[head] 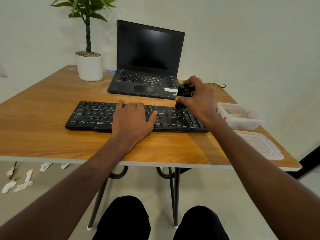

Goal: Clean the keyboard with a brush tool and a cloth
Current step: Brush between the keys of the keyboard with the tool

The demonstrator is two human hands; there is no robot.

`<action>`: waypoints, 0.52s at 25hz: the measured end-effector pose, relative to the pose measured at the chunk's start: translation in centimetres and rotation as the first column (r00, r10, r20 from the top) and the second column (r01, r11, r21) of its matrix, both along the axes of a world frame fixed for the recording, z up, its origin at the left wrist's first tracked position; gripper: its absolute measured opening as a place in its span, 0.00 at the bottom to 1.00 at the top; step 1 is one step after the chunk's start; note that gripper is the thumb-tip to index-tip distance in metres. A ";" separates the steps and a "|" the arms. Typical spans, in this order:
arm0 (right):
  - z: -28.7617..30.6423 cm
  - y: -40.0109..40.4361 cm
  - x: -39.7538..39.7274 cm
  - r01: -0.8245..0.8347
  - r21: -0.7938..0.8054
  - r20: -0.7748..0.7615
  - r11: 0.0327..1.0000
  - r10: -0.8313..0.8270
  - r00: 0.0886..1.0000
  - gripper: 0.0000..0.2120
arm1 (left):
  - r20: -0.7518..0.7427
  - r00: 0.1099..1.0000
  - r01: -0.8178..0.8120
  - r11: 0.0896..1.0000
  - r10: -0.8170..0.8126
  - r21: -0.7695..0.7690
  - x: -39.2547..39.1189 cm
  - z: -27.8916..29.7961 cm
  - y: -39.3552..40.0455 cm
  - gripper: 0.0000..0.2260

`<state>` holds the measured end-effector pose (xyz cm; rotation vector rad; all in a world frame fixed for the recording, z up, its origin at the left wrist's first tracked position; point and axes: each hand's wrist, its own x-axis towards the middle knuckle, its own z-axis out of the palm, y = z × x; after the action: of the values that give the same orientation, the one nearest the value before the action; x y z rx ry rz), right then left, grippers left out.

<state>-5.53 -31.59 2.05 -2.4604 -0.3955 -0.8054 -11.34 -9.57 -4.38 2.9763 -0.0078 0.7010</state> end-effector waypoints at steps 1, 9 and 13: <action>0.0 -0.1 0.0 0.004 -0.028 0.004 1.000 -0.004 1.000 0.22 | 0.002 1.000 0.001 1.000 -0.001 -0.001 0.0 0.0 0.0 0.32; -0.4 0.2 -0.2 0.019 0.041 0.000 0.999 -0.019 1.000 0.21 | -0.008 1.000 -0.003 1.000 0.003 0.005 0.1 -0.1 0.1 0.33; -0.6 2.1 -0.2 -0.052 0.210 -0.047 0.976 0.063 0.997 0.24 | 0.012 1.000 0.001 1.000 -0.001 -0.008 0.0 0.0 0.0 0.32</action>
<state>-5.70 -29.52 1.48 -2.2603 -0.3427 -0.7167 -11.29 -9.59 -4.35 2.9645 -0.0068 0.7168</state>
